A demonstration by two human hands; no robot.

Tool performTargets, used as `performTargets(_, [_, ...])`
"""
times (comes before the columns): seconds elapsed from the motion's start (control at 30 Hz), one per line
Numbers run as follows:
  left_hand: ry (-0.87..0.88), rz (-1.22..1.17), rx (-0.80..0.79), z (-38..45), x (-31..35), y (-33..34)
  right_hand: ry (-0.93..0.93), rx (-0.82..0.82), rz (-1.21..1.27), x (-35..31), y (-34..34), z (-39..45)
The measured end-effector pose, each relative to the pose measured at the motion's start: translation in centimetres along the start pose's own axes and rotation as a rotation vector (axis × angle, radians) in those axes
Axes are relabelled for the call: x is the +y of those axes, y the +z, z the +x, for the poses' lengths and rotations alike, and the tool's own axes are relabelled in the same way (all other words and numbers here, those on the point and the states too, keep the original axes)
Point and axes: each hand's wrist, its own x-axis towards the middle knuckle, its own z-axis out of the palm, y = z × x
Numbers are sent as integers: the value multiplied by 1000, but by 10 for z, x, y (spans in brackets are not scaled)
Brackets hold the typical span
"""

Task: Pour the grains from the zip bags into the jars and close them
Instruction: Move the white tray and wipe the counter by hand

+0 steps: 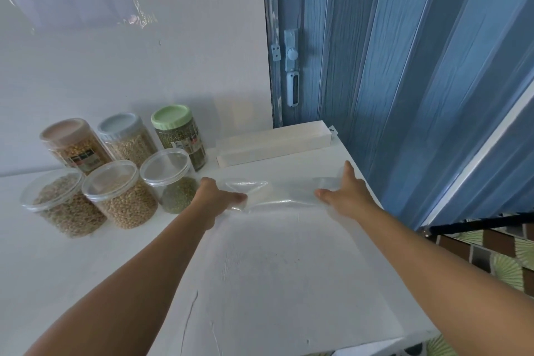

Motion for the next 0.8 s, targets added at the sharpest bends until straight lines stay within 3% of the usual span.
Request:
performTargets(0.2, [33,-238,-9,-12,-8,9,-24,-39,213,11,-6,1])
performTargets(0.4, [206,-465,-79,-27,-4,2,-59,-65,449,20,-9,5])
performTargets(0.53, [303,-616,-83,-27,18,-10,-42,-80,685,8,-20,10])
performTargets(0.7, [283,-787,-72,-13,42,-22,-94,-166,1036,-24,-23,13])
performTargets(0.8, [304,-781,-118,-1,51,-26,-148,-74,1103,-50,-26,19])
